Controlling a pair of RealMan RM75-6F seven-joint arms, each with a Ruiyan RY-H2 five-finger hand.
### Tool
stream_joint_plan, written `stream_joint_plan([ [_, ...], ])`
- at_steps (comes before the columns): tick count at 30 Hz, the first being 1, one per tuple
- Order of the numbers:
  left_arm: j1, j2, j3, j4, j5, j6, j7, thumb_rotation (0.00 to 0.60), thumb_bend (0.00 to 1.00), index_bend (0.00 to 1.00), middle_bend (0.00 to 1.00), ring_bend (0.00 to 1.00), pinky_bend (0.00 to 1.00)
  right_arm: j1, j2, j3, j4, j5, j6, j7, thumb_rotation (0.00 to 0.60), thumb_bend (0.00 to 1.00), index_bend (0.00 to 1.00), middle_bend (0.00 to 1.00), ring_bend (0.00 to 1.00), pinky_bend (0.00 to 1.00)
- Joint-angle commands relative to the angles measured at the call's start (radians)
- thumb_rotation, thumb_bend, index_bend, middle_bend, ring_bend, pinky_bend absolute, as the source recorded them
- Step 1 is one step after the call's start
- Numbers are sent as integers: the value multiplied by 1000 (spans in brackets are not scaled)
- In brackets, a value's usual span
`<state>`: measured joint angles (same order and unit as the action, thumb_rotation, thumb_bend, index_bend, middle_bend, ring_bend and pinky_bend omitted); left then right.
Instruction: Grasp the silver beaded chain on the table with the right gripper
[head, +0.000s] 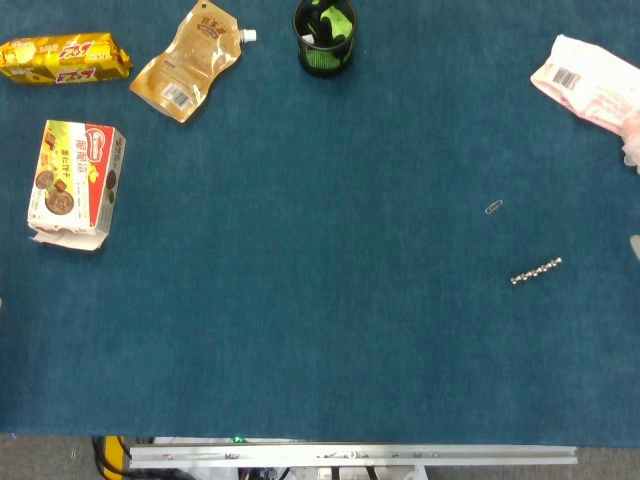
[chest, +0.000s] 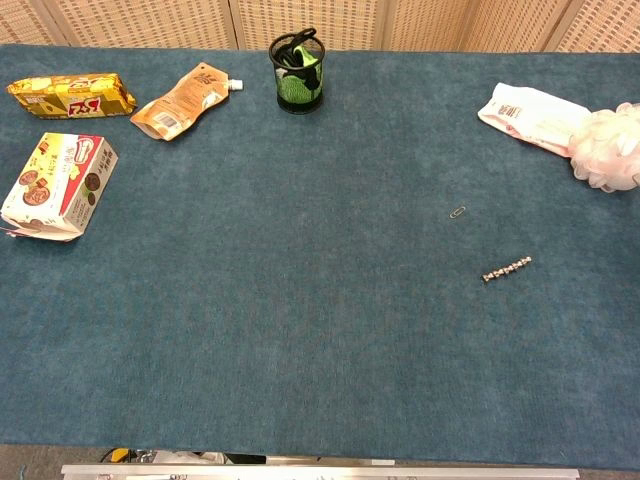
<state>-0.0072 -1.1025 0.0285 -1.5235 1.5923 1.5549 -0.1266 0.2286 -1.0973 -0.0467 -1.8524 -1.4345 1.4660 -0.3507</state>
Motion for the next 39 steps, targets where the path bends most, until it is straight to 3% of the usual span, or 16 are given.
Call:
stream_joint_plan([
  [1, 0, 1, 1, -1, -3, -4, 3, 600, 214, 0, 22, 25, 6, -5, 2, 2, -5, -10, -4, 4, 600, 256, 487, 560, 592, 771],
  [9, 2, 3, 2, -8, 1, 1, 8, 600, 214, 0, 22, 25, 6, 33, 19, -1, 1, -64, -97, -38, 600, 256, 487, 578, 613, 796],
  [16, 11, 3, 6, -6, 1, 9, 7, 600, 214, 0, 22, 25, 6, 97, -38, 7, 70, -98, -211, -139, 600, 255, 503, 790, 797, 998],
  [25, 20, 7, 11, -5, -3, 13, 3, 600, 213, 0, 22, 25, 6, 158, -130, -8, 184, -84, -365, -202, 600, 254, 515, 823, 826, 1000],
  [39, 19, 11, 17, -17, 2, 2, 18, 600, 214, 0, 22, 25, 6, 162, -202, -40, 326, -84, -423, -164, 600, 255, 525, 823, 828, 1000],
])
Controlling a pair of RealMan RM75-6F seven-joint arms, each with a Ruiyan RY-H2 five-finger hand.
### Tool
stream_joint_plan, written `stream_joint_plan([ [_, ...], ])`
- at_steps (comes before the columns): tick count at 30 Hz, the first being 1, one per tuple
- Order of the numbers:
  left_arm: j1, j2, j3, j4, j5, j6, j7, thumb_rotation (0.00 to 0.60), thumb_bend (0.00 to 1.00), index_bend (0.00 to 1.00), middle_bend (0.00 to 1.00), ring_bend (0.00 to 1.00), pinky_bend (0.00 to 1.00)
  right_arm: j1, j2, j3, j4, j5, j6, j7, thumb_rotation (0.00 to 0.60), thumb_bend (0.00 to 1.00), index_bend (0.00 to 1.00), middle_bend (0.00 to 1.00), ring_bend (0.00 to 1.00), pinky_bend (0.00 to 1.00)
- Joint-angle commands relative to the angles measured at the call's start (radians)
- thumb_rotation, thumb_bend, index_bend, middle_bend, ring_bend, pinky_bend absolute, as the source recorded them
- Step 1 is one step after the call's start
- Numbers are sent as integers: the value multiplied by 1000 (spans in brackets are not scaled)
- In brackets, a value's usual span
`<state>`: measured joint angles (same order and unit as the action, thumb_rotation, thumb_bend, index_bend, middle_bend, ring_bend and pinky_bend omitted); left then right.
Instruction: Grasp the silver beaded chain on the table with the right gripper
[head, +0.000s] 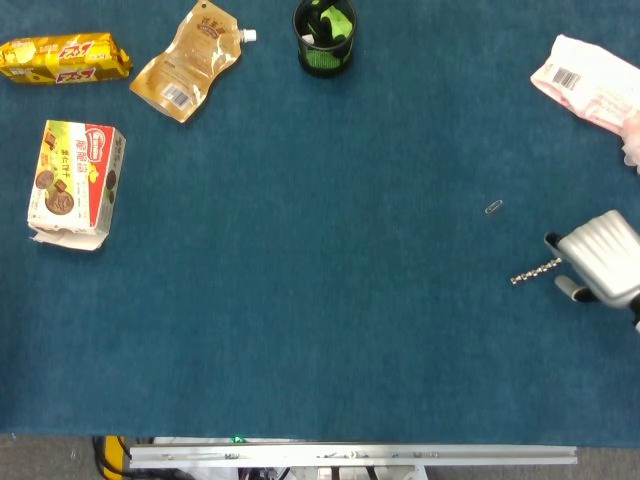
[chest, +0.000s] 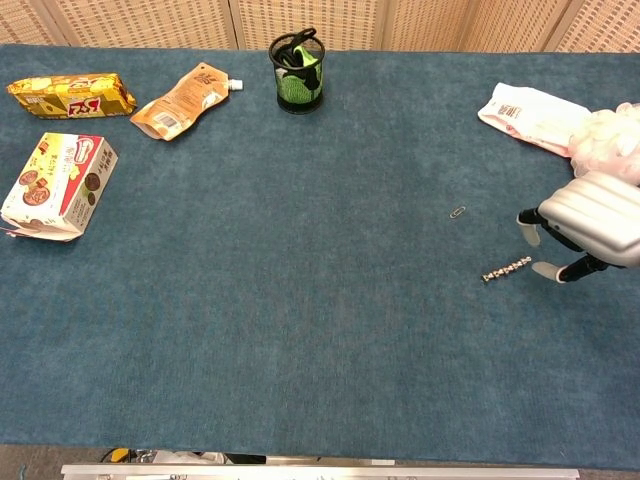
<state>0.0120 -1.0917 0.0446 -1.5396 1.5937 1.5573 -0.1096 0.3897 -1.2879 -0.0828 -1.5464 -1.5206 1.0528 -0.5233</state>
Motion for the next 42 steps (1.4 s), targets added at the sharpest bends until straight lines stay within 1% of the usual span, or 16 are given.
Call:
stream_joint_plan([
  [1, -1, 0, 1, -2, 2, -1, 0, 600, 214, 0, 22, 25, 6, 2, -19, -3, 32, 3, -13, 9, 600, 255, 526, 823, 828, 1000],
  [13, 1, 5, 2, -5, 7, 3, -5, 600, 214, 0, 22, 25, 6, 11, -94, 4, 134, 12, -36, 35, 600, 257, 532, 823, 830, 1000],
  [21, 2, 7, 1, -4, 5, 4, -10, 600, 214, 0, 22, 25, 6, 16, -123, 6, 164, 19, -47, 39, 600, 260, 533, 823, 830, 1000],
  [27, 5, 8, 1, -2, 5, 8, -16, 600, 214, 0, 22, 25, 6, 18, -128, 4, 161, 27, -57, 27, 600, 261, 539, 823, 830, 1000],
  [37, 7, 6, 0, 5, 6, 13, -23, 600, 214, 0, 22, 25, 6, 3, -110, -7, 124, 51, -54, 4, 600, 263, 548, 823, 830, 1000],
  [42, 7, 7, 0, 5, 7, 12, -22, 600, 214, 0, 22, 25, 6, 4, -116, -1, 132, 62, -56, 5, 600, 266, 548, 823, 830, 1000],
])
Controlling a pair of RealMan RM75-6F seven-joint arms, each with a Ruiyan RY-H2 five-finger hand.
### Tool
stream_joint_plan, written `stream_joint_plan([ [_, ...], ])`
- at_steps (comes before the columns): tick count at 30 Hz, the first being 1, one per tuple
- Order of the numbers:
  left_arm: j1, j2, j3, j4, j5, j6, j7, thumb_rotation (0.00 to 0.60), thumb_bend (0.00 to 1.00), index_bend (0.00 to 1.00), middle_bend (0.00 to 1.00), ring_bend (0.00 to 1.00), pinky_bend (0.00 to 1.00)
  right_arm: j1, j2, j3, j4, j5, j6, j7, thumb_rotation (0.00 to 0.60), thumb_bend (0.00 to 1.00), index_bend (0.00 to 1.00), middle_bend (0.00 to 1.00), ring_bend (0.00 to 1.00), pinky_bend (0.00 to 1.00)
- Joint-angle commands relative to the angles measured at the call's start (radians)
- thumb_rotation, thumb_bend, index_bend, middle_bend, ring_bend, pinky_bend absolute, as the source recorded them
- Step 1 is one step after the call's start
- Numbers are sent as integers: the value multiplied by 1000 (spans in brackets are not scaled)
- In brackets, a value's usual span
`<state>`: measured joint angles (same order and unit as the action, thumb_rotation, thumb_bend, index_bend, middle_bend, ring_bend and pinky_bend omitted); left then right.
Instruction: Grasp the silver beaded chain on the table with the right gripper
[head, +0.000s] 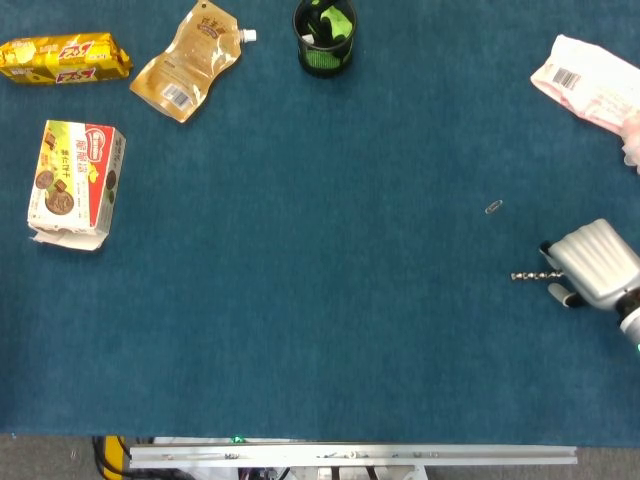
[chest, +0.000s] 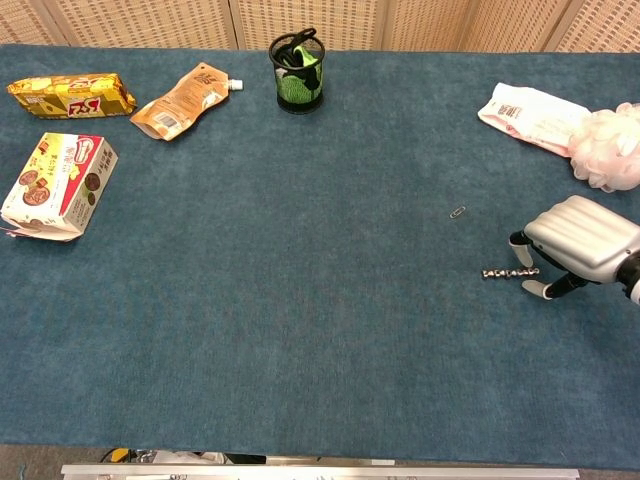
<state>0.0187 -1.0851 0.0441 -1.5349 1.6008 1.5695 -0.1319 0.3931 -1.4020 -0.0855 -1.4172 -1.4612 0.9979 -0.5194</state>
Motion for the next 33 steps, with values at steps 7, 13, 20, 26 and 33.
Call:
stream_joint_plan([
  [7, 2, 1, 0, -1, -2, 0, 3, 600, 214, 0, 22, 25, 6, 6, -6, 6, 5, 9, -7, 2, 600, 272, 548, 823, 830, 1000],
  [13, 2, 0, -1, 0, -3, 0, 1, 600, 213, 0, 22, 25, 6, 3, -6, 1, 3, 20, -11, -5, 600, 287, 554, 823, 830, 1000],
  [20, 2, 0, 0, -1, -2, -1, 4, 600, 214, 0, 22, 25, 6, 2, -9, 2, 9, 25, -11, -2, 600, 329, 559, 823, 830, 1000],
  [26, 2, 1, 0, -3, -3, -2, 8, 600, 213, 0, 22, 25, 6, 2, -16, 0, 14, 24, -11, -3, 600, 328, 559, 823, 830, 1000],
  [33, 2, 0, -1, -1, -5, -4, 6, 600, 213, 0, 22, 25, 6, 1, -21, -2, 19, 24, -10, -6, 600, 328, 559, 823, 830, 1000],
])
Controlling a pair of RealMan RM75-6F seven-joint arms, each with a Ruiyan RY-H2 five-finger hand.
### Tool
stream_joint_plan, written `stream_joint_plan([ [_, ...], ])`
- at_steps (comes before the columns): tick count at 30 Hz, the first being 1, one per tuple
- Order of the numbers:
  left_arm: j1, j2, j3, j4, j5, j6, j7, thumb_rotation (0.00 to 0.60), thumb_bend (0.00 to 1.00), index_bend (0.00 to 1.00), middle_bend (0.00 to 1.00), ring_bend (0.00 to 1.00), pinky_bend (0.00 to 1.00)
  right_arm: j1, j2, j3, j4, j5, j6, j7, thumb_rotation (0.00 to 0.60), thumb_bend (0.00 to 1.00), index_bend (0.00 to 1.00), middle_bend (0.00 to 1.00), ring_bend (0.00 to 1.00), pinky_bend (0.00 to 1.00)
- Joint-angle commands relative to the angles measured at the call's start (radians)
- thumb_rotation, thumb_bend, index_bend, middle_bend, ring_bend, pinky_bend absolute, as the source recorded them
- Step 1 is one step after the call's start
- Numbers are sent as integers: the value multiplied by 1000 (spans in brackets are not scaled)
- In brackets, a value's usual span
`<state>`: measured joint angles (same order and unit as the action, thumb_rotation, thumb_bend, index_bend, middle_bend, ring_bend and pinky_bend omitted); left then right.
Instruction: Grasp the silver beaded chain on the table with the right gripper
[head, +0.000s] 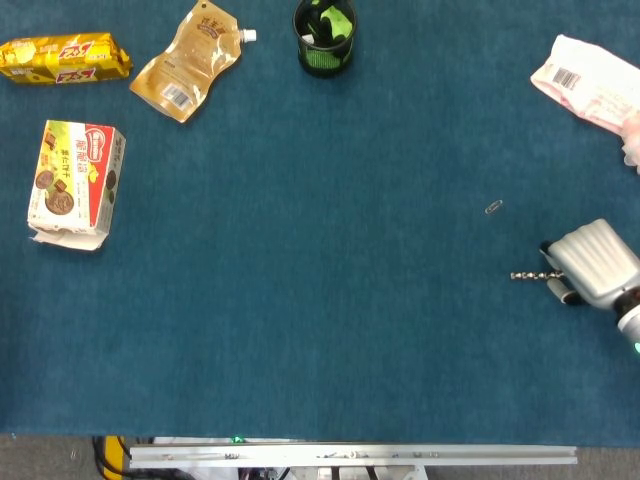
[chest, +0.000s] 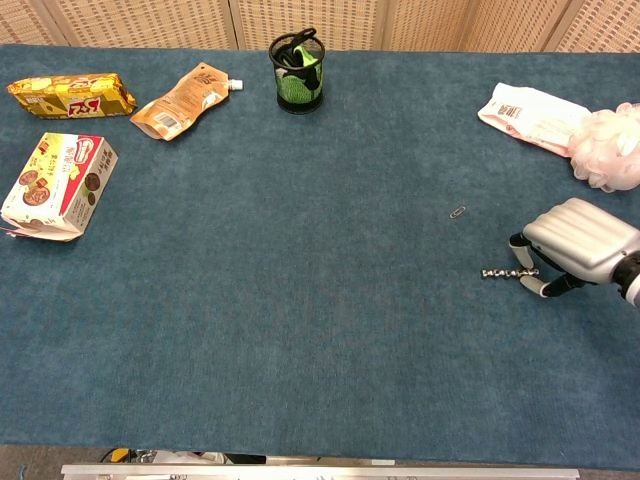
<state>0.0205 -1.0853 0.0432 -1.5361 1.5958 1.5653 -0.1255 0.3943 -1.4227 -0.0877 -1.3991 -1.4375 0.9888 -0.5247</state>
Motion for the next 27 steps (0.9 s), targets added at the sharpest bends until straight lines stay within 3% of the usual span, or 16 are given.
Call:
stream_joint_plan([
  [1, 0, -1, 0, 1, 0, 0, -1, 600, 213, 0, 22, 25, 6, 0, -1, 0, 1, 1, -1, -1, 600, 328, 559, 823, 830, 1000],
  [8, 1, -1, -2, 2, -2, 1, -2, 600, 214, 0, 22, 25, 6, 2, -7, 1, 1, 3, -2, -5, 600, 337, 590, 823, 836, 1000],
  [27, -1, -1, -2, 3, -2, -2, -1, 600, 214, 0, 22, 25, 6, -4, 17, 12, -31, -11, 41, 16, 600, 479, 670, 841, 861, 1000],
])
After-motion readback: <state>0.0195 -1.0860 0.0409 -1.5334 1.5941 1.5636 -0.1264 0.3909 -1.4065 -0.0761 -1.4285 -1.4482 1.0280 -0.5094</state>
